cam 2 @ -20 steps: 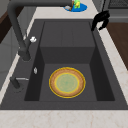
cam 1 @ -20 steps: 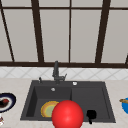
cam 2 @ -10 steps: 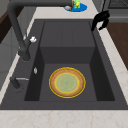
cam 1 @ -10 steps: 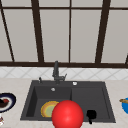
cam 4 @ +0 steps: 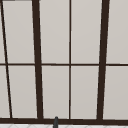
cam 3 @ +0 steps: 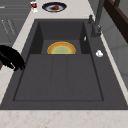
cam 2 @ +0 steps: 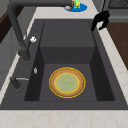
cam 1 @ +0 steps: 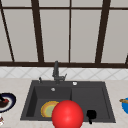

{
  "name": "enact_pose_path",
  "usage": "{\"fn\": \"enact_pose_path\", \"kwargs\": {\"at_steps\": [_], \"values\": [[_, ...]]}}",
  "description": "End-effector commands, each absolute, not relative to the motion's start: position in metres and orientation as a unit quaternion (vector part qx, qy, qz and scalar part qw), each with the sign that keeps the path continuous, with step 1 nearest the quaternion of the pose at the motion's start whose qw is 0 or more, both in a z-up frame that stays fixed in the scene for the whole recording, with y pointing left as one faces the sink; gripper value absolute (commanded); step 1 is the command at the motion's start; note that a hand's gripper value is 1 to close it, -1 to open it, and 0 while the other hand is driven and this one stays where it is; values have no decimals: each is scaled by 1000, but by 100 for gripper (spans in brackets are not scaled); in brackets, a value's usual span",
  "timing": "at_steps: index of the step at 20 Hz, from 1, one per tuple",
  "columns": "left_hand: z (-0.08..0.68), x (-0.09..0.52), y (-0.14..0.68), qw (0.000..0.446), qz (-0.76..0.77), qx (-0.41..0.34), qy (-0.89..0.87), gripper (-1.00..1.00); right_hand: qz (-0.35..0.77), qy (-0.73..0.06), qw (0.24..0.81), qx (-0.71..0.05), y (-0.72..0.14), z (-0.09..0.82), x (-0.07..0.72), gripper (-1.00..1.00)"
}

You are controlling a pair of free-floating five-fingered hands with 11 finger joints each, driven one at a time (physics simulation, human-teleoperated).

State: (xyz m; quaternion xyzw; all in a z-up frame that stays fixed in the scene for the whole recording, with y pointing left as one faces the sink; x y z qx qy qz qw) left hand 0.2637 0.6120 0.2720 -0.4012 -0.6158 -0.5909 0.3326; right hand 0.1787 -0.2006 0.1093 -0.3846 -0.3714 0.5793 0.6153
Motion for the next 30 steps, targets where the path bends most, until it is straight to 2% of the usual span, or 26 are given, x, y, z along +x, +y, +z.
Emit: {"fn": "enact_pose_path", "kwargs": {"at_steps": [1,20,25,30], "values": [[274,264,612,336,-589,-398,-618,-100,579,-371,615,-385,-201,109,179,0],[285,294,586,355,-580,-379,-628,-100,579,-371,615,-385,-201,109,179,0],[270,300,586,374,-565,-368,-637,-100,579,-371,615,-385,-201,109,179,0],[256,305,586,374,-566,-366,-638,-100,579,-371,615,-385,-201,109,179,0]]}}
